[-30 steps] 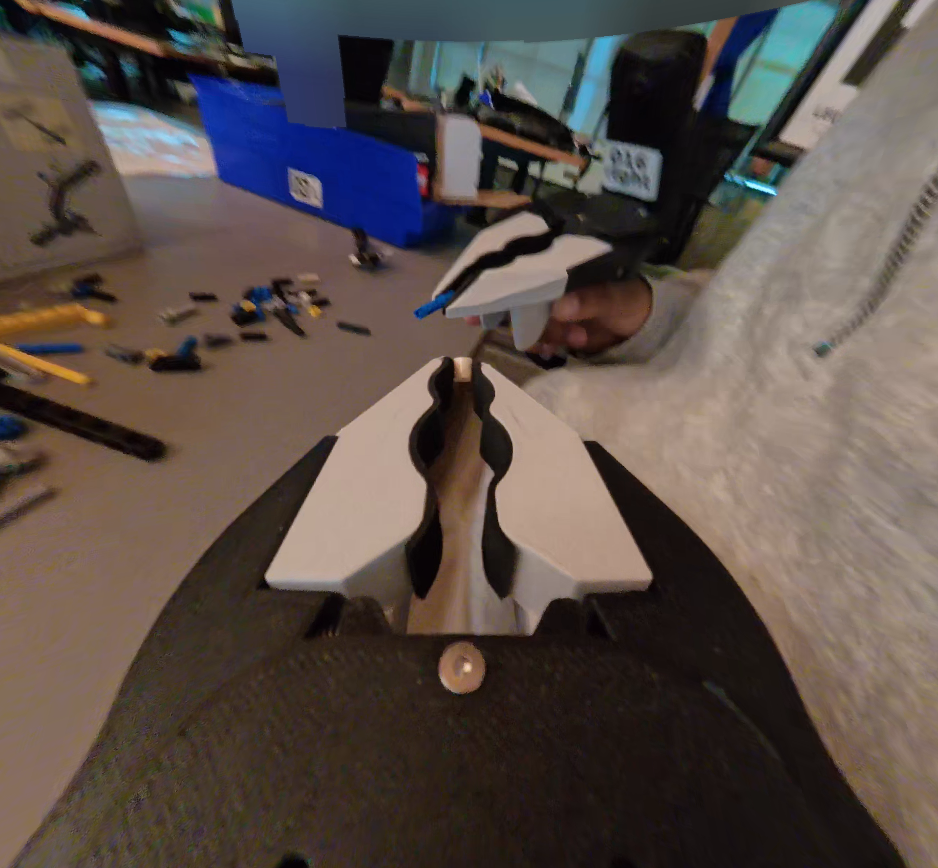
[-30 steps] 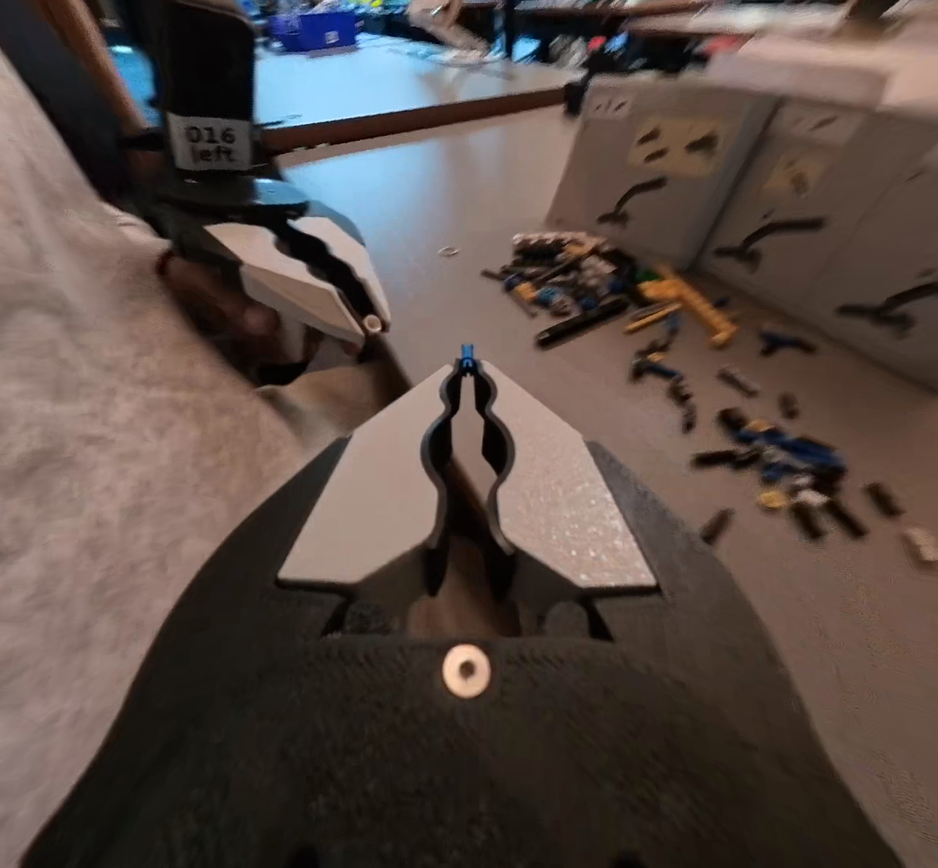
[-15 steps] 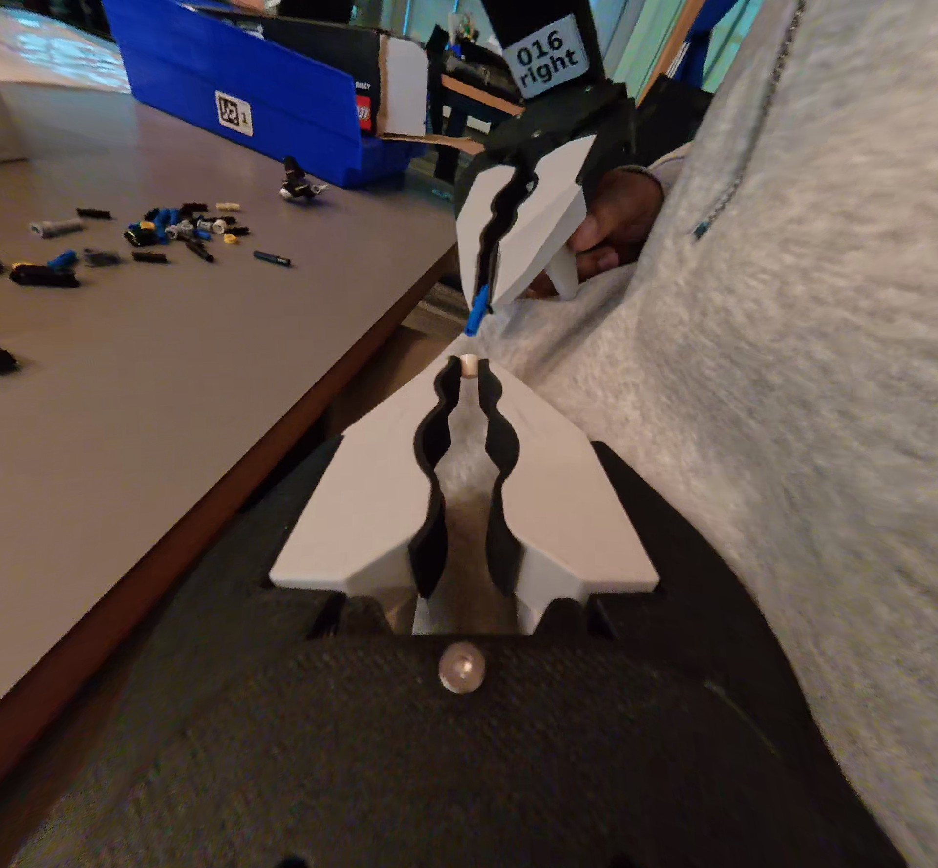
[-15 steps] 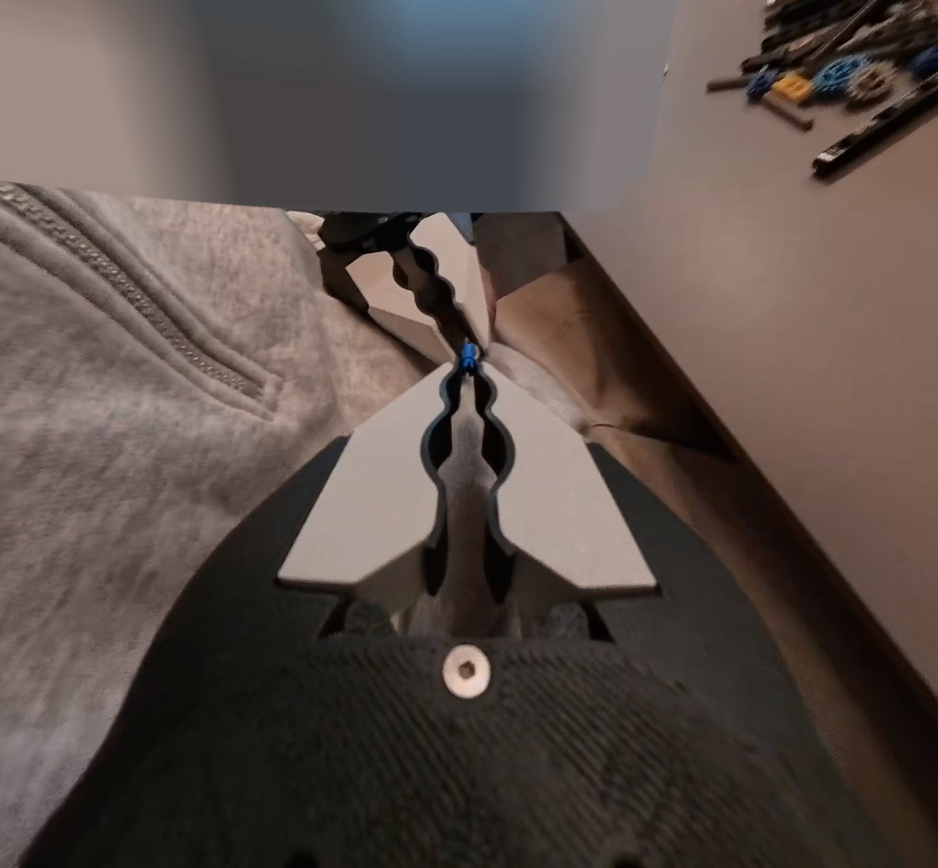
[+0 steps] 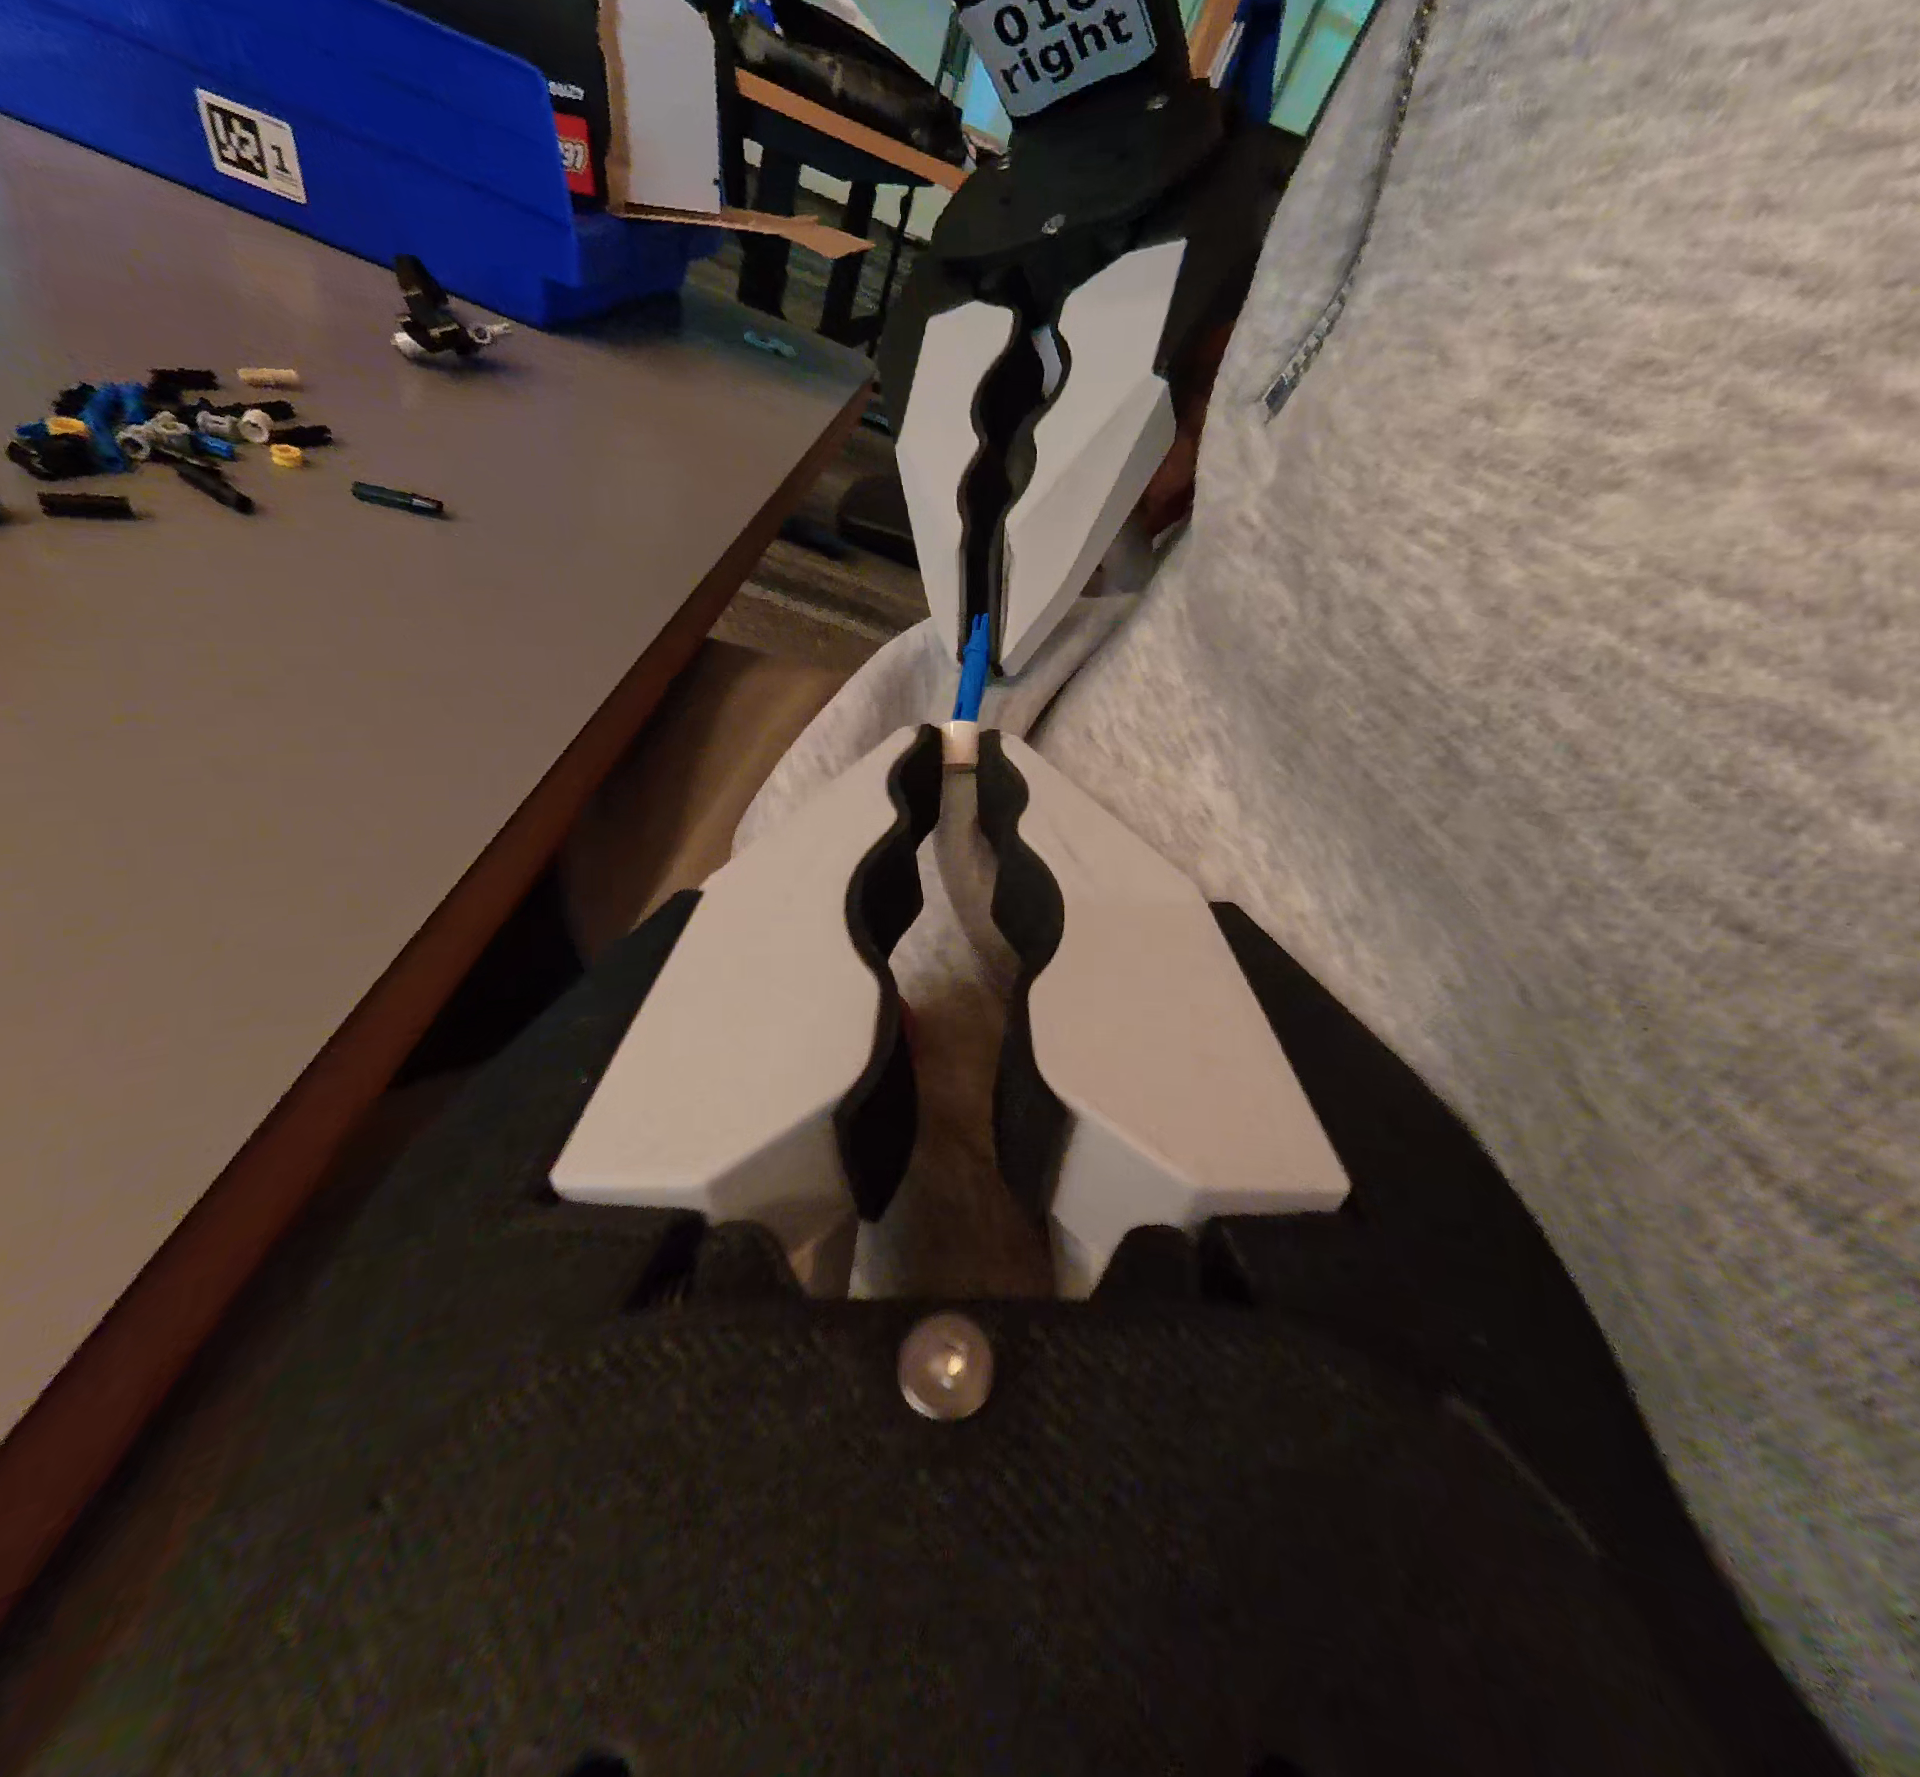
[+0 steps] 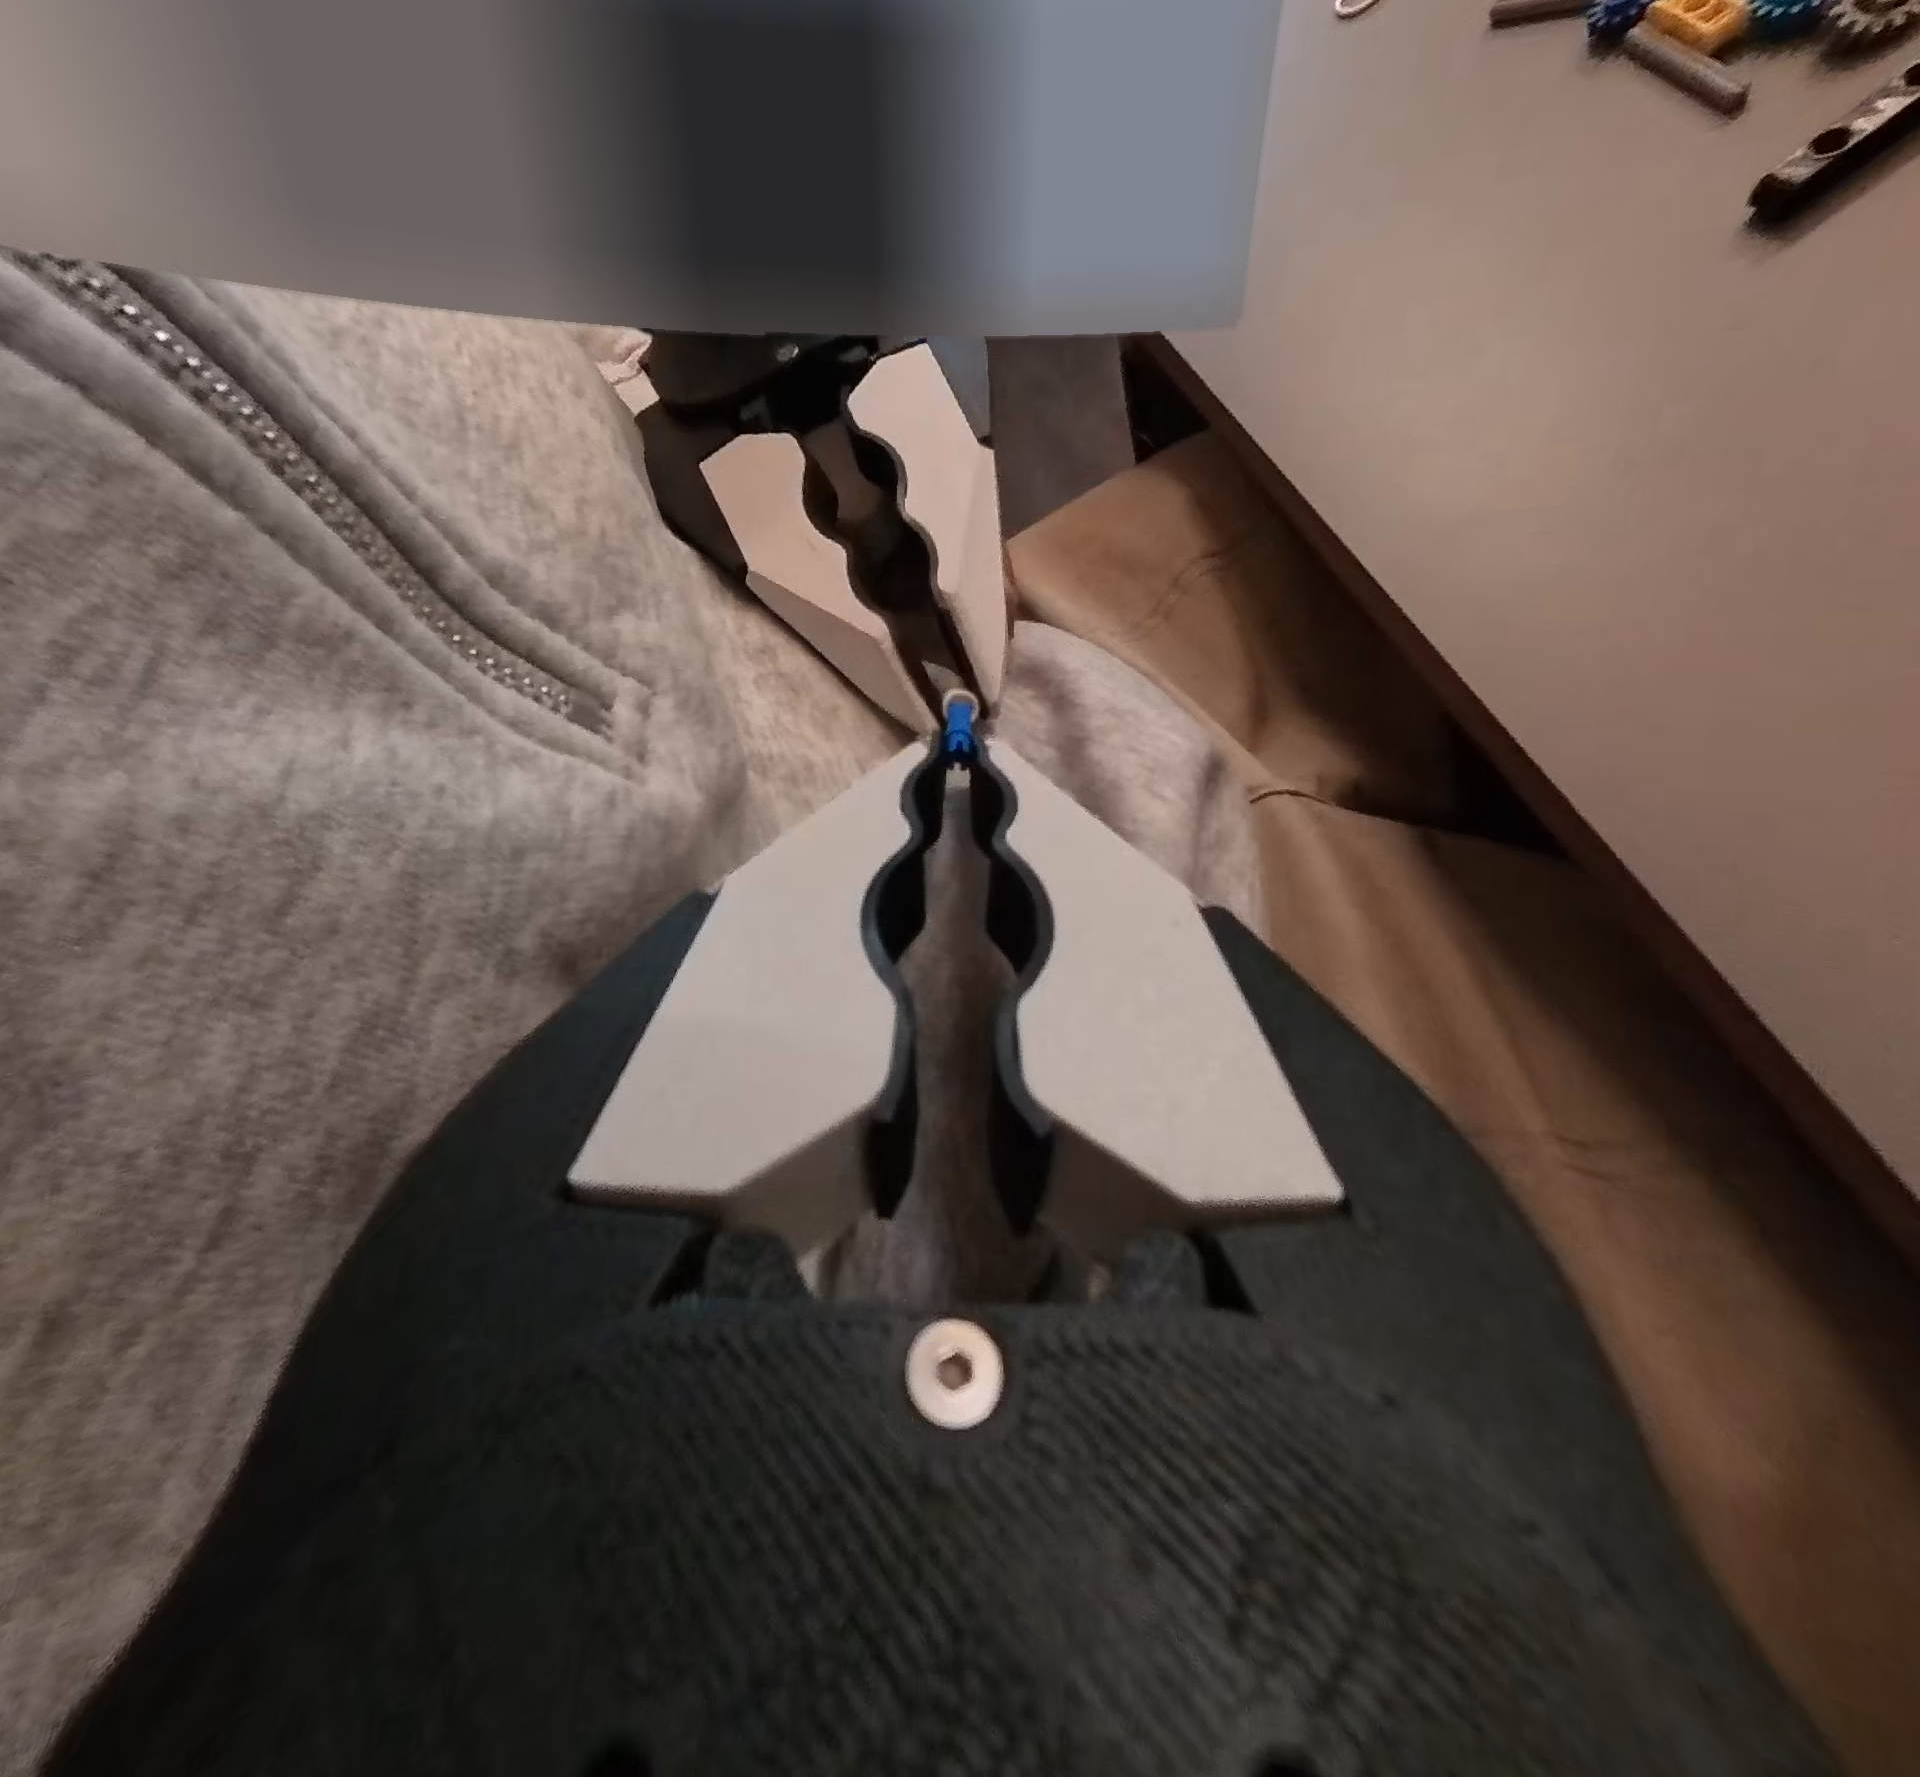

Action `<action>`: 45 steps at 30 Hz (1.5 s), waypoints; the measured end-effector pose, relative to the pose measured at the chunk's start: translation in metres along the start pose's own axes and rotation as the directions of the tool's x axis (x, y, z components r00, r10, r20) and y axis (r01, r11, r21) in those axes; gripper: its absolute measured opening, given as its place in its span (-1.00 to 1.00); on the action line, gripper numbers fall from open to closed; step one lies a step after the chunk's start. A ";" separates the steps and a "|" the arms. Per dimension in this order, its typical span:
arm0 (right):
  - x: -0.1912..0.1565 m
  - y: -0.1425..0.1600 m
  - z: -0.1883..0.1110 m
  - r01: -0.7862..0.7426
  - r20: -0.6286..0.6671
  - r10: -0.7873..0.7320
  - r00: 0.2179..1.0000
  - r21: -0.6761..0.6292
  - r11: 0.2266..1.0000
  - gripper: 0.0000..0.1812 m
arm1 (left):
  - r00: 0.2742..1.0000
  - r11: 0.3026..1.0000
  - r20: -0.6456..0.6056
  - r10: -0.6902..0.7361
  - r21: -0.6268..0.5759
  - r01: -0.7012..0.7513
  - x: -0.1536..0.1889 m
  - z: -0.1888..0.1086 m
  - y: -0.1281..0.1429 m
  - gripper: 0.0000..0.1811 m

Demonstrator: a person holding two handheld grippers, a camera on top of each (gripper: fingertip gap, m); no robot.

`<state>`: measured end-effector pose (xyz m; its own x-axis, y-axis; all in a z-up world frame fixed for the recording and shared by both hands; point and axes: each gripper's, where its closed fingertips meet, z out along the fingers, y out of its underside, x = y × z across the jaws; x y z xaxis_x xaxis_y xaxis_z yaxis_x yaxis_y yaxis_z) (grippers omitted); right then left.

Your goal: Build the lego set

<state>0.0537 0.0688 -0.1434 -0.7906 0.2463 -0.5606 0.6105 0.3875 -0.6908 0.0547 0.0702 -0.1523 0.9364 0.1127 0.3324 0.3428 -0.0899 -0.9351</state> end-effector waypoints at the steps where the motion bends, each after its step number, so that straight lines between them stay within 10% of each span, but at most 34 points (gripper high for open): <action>1: -0.001 0.001 0.000 0.003 0.002 -0.003 1.000 -0.005 1.000 -0.97 | 1.000 1.000 -0.010 0.006 -0.007 -0.006 0.002 0.000 0.000 -0.93; 18: -0.012 0.016 -0.009 0.157 0.114 -0.147 0.983 -0.085 0.984 -0.98 | 0.986 0.985 -0.165 0.006 -0.167 -0.033 0.020 0.009 0.004 -0.94; 45: -0.002 0.027 -0.005 0.103 -0.004 -0.109 0.994 -0.292 0.951 -0.98 | 0.995 0.934 -0.018 -0.097 -0.348 0.085 0.017 0.024 0.014 -0.97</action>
<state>0.0714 0.0837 -0.1589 -0.8526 0.2066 -0.4800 0.4854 0.6530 -0.5813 0.0735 0.0947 -0.1627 0.8999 0.1027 0.4238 0.4256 -0.4184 -0.8024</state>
